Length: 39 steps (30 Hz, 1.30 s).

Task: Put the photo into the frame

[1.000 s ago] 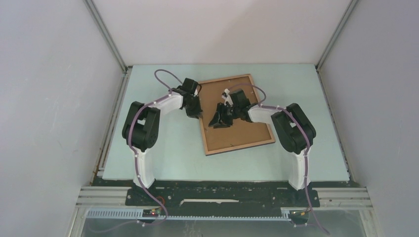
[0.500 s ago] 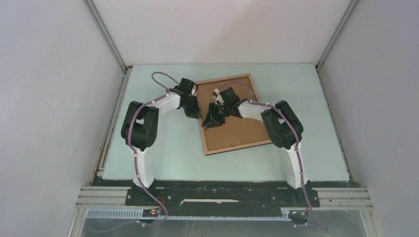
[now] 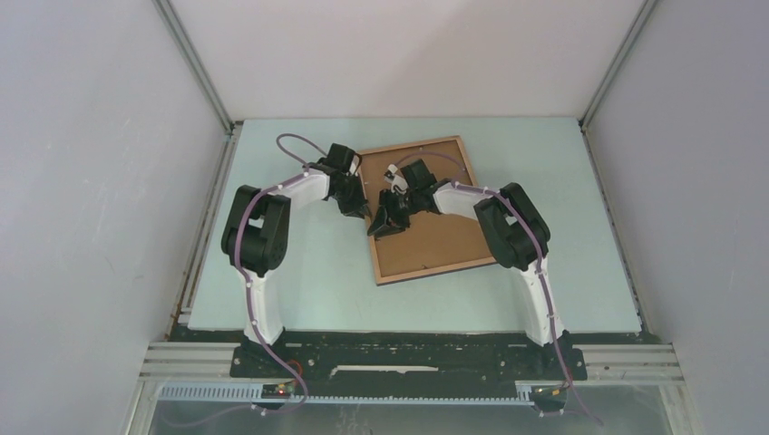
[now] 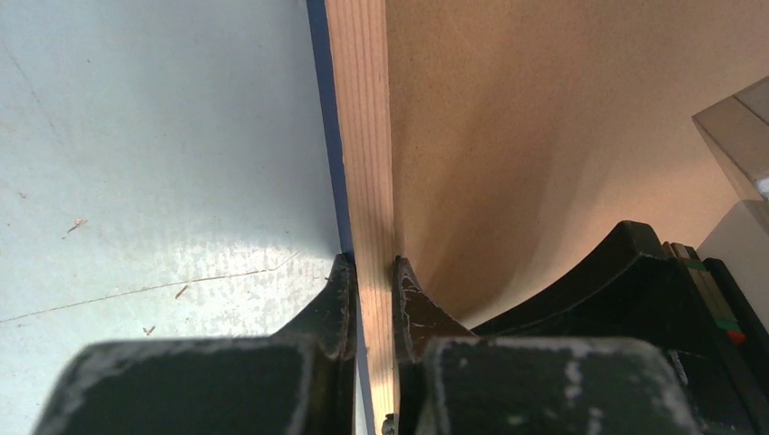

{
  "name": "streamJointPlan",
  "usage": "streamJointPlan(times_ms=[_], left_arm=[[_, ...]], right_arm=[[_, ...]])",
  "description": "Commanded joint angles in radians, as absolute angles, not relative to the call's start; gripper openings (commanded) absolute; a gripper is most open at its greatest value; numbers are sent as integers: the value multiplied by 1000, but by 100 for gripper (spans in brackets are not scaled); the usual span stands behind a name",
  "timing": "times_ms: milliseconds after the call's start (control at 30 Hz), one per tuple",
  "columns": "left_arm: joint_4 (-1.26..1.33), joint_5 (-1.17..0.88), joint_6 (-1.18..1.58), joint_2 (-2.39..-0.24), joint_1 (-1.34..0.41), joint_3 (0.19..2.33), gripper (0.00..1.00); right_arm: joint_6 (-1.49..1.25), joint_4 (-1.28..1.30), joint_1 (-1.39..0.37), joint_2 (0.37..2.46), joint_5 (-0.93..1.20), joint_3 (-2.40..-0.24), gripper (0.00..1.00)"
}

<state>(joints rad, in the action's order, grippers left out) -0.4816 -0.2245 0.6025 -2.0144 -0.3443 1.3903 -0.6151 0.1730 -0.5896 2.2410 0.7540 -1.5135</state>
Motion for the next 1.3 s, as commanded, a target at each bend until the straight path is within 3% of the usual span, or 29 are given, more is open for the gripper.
streamJointPlan(times_ms=[0, 667, 867, 967, 1133, 1267], left_arm=[[-430, -281, 607, -1995, -341, 1368, 0], [-427, -276, 607, -1993, -337, 1362, 0], [-425, -264, 606, -1986, -337, 1358, 0], [-425, -243, 595, -1982, -338, 1356, 0], [-415, -253, 606, -1981, -338, 1346, 2], [-406, -261, 589, -1962, -333, 1338, 18]], right_arm=[[-591, 222, -613, 2258, 809, -1540, 41], [-573, 224, -612, 2245, 843, -1529, 41], [-557, 146, -613, 2156, 786, -1462, 43], [-524, 40, -617, 1990, 691, -1335, 47], [-443, 109, -599, 1804, 500, -1282, 59], [-391, 232, -592, 1709, 384, -1268, 67]])
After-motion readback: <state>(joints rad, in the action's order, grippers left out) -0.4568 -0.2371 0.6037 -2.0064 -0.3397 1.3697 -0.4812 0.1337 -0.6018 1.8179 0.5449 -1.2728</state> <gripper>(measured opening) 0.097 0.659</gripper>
